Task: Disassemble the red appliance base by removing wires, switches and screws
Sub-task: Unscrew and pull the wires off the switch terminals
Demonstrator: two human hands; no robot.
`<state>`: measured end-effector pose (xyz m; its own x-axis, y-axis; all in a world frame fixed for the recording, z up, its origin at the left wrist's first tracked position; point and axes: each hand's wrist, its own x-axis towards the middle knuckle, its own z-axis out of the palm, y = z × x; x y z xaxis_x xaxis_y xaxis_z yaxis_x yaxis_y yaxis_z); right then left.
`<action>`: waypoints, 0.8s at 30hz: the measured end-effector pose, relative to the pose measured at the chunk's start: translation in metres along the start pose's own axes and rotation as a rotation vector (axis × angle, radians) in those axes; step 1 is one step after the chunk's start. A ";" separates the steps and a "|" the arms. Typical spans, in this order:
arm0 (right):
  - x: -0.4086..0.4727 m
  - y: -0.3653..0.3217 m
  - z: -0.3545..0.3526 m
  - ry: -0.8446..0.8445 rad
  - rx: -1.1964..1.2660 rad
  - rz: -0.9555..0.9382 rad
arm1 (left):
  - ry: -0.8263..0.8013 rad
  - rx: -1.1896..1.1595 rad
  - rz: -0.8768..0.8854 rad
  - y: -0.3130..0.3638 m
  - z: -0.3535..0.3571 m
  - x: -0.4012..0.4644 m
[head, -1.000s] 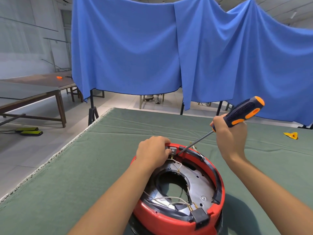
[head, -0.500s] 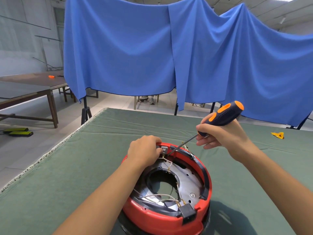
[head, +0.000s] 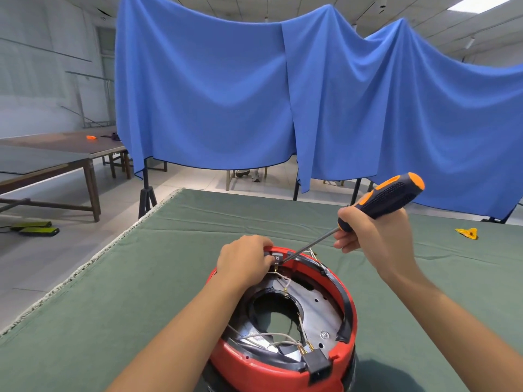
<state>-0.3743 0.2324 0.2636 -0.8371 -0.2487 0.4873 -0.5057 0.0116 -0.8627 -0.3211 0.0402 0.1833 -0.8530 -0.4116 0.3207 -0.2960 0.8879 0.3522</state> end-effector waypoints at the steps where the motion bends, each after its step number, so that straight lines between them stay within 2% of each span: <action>1: 0.000 0.002 0.001 0.003 0.003 0.000 | 0.000 0.001 0.001 0.000 0.000 0.000; 13: 0.002 0.014 0.006 0.027 0.026 0.003 | 0.004 -0.001 0.006 -0.001 0.000 0.001; 24: 0.053 0.015 0.031 0.075 -0.084 0.122 | -0.004 0.017 0.018 0.000 0.001 0.000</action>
<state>-0.4195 0.1896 0.2722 -0.9052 -0.1674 0.3907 -0.4119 0.1191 -0.9034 -0.3217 0.0400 0.1826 -0.8602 -0.3944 0.3234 -0.2875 0.8987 0.3312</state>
